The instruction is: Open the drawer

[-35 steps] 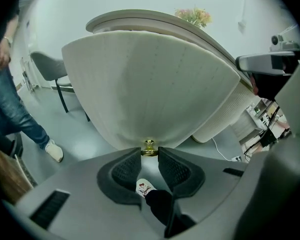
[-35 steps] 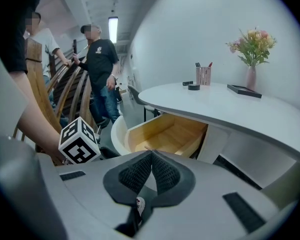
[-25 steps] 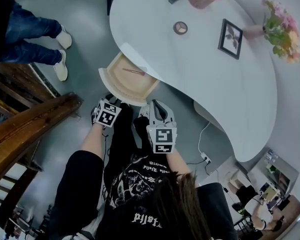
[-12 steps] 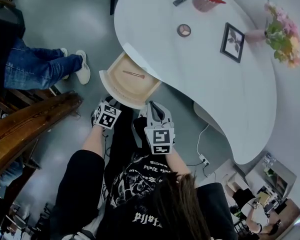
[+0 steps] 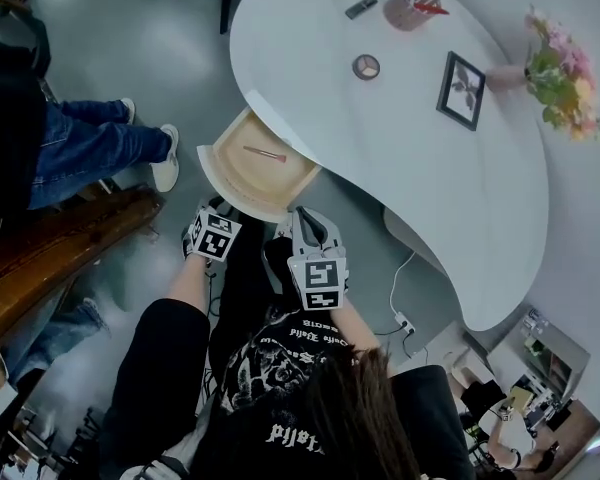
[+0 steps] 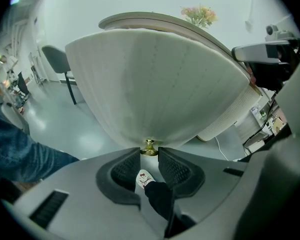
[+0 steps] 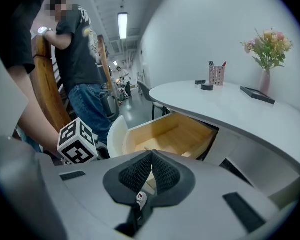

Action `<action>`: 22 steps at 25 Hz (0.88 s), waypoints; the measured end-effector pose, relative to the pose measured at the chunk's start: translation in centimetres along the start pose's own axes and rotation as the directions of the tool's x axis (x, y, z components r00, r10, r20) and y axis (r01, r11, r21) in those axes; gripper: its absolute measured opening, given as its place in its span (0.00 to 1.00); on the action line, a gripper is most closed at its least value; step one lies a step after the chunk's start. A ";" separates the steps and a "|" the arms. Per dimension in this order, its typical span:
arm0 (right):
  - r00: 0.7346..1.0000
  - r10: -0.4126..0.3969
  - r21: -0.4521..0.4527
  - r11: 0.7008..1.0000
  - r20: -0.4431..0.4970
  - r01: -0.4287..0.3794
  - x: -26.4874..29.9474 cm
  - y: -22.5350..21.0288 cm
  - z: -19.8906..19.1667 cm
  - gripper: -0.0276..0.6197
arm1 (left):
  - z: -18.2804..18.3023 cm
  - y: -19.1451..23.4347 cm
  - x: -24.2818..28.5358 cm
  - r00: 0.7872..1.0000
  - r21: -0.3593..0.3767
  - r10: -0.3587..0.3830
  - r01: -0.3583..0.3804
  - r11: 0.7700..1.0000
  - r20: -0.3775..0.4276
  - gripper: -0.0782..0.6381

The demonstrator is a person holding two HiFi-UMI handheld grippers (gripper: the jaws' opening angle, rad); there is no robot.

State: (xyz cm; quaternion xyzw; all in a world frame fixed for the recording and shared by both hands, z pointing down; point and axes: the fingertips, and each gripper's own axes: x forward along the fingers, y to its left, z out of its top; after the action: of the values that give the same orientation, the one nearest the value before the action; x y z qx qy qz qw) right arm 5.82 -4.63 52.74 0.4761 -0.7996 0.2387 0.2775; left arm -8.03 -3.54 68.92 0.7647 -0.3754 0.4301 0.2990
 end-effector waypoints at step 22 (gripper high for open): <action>0.999 0.038 0.010 0.999 0.016 -0.039 -2.8 -0.3 2.2 0.08 | 3.4 -3.6 -10.2 0.965 -0.282 0.165 -0.105 0.954 0.201 0.38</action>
State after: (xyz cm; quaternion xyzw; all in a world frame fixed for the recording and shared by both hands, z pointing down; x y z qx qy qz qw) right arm 6.72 -4.40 49.25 0.4640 -0.8095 0.2444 0.2638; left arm -7.15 -1.03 57.96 0.7326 -0.5131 0.3063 0.3259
